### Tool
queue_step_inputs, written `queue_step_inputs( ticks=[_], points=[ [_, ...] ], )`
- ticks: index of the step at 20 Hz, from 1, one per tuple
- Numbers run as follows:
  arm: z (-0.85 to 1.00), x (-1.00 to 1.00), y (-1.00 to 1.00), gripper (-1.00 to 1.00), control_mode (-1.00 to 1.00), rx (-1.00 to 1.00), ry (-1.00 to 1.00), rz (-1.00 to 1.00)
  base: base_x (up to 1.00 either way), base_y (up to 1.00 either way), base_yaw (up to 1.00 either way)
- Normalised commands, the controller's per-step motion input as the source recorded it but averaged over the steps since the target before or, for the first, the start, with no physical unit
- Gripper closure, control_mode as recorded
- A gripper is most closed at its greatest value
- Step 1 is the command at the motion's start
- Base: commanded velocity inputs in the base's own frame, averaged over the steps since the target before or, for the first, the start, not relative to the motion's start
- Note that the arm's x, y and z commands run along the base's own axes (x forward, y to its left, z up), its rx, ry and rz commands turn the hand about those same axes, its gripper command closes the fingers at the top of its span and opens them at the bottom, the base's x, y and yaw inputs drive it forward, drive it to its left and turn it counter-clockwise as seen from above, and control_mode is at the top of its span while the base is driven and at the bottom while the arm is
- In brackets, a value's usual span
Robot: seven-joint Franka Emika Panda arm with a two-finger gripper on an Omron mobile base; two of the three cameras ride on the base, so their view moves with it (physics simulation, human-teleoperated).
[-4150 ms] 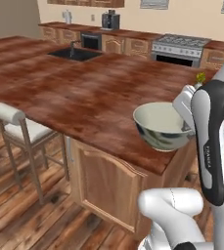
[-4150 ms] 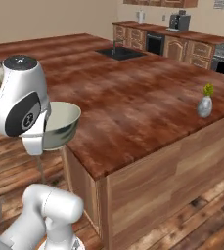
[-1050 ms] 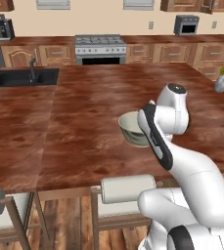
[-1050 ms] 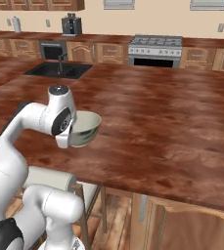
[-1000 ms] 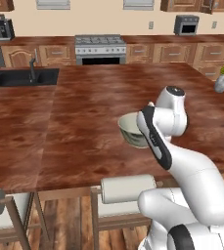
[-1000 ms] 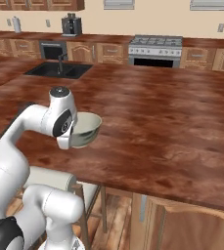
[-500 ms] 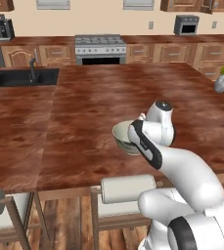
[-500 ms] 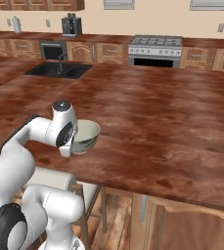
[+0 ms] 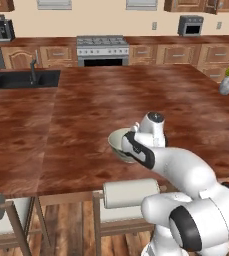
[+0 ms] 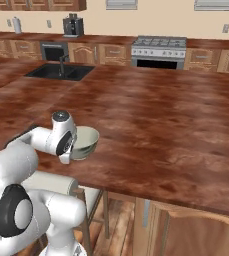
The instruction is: Pick up the bowls from the cabinet and place each bowl in front of a stool on the dining counter.
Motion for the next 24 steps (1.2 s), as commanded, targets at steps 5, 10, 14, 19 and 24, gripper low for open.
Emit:
queue_step_inputs(
  ticks=[5, 10, 14, 19, 24],
  points=[
    [-0.15, 0.24, 0.03, 1.00, -1.00, 0.00, 0.06, 0.00, 0.00, 0.00, 0.00],
    [-0.07, 0.20, 0.00, -1.00, -1.00, 0.00, 0.02, 0.01, 0.00, 0.00, 0.00],
    [0.00, 0.00, 0.00, -1.00, -1.00, 0.00, 0.00, 0.00, 0.00, 0.00, 0.00],
    [0.34, 0.00, 0.00, -1.00, -1.00, 0.00, -0.01, 0.00, 0.00, 0.00, 0.00],
    [0.94, -0.10, 0.00, -1.00, -1.00, 0.00, 0.00, 0.00, 0.00, 0.00, 0.00]
  ],
)
